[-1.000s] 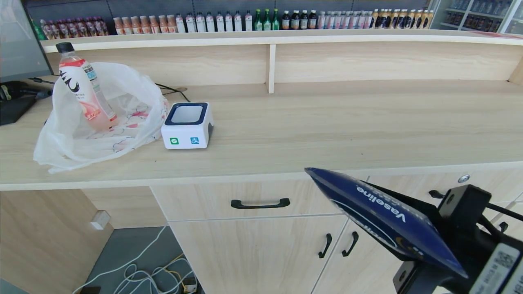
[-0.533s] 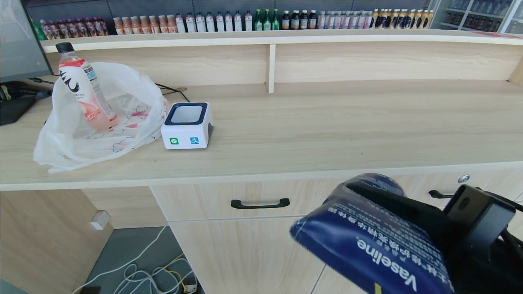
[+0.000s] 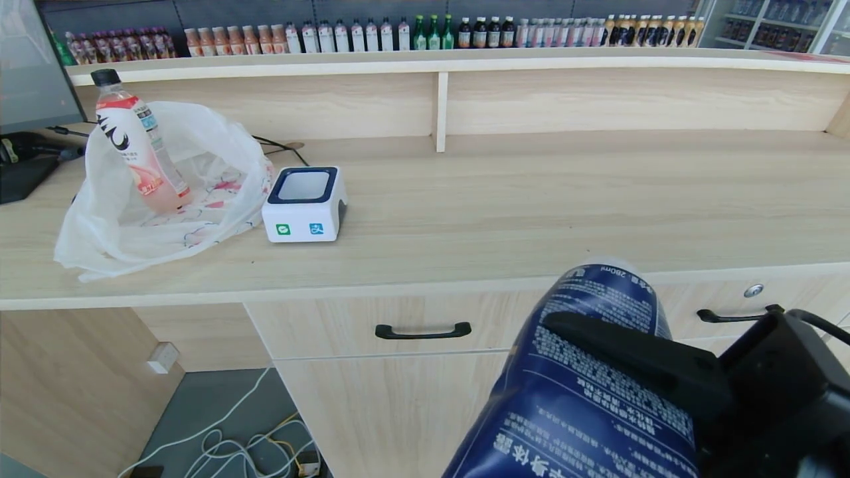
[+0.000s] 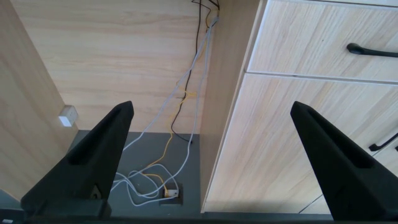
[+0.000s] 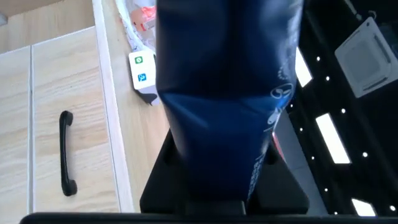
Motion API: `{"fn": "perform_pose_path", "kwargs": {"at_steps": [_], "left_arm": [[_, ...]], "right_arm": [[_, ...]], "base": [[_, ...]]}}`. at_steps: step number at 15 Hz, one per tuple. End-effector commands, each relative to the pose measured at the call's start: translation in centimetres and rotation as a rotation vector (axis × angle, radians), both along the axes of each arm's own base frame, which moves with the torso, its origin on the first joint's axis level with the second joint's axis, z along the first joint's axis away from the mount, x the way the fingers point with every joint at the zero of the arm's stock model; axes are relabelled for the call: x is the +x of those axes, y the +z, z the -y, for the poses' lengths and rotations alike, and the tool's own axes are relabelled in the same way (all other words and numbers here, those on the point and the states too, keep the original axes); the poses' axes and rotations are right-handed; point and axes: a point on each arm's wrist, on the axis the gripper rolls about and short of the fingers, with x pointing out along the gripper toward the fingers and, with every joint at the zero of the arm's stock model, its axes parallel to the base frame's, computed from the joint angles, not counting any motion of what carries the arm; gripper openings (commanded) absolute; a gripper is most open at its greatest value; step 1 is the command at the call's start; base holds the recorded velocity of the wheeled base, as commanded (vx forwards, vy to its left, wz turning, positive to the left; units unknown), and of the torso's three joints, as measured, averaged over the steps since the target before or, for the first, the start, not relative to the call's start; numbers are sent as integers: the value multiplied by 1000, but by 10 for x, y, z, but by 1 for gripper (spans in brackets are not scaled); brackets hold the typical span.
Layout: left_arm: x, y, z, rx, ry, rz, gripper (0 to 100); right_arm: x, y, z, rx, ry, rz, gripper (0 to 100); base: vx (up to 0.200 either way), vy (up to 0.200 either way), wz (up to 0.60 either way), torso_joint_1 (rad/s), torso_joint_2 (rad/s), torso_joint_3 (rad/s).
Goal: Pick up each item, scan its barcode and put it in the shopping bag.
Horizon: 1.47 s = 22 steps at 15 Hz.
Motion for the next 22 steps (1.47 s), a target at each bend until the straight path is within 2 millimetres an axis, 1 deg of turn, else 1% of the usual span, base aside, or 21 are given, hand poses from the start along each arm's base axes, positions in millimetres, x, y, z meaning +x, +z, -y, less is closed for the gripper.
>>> {"fn": "perform_pose_path", "kwargs": {"at_steps": [1, 5, 9, 11, 14, 22], "left_arm": [[0, 0, 0, -1, 1, 0, 100], [0, 0, 0, -1, 1, 0, 100], [0, 0, 0, -1, 1, 0, 100], [0, 0, 0, -1, 1, 0, 100], [0, 0, 0, -1, 1, 0, 100], [0, 0, 0, -1, 1, 0, 100]], "right_arm": [[0, -3, -2, -29, 6, 30, 0], [-3, 1, 0, -38, -18, 149, 0], [-6, 6, 0, -56, -31, 234, 0], [-6, 7, 0, -58, -34, 243, 0], [-7, 12, -1, -63, -54, 323, 0], [-11, 14, -3, -80, -61, 397, 0]], "base": [[0, 0, 0, 0, 0, 0], [0, 0, 0, 0, 0, 0], [0, 0, 0, 0, 0, 0], [0, 0, 0, 0, 0, 0], [0, 0, 0, 0, 0, 0], [0, 0, 0, 0, 0, 0]]}}
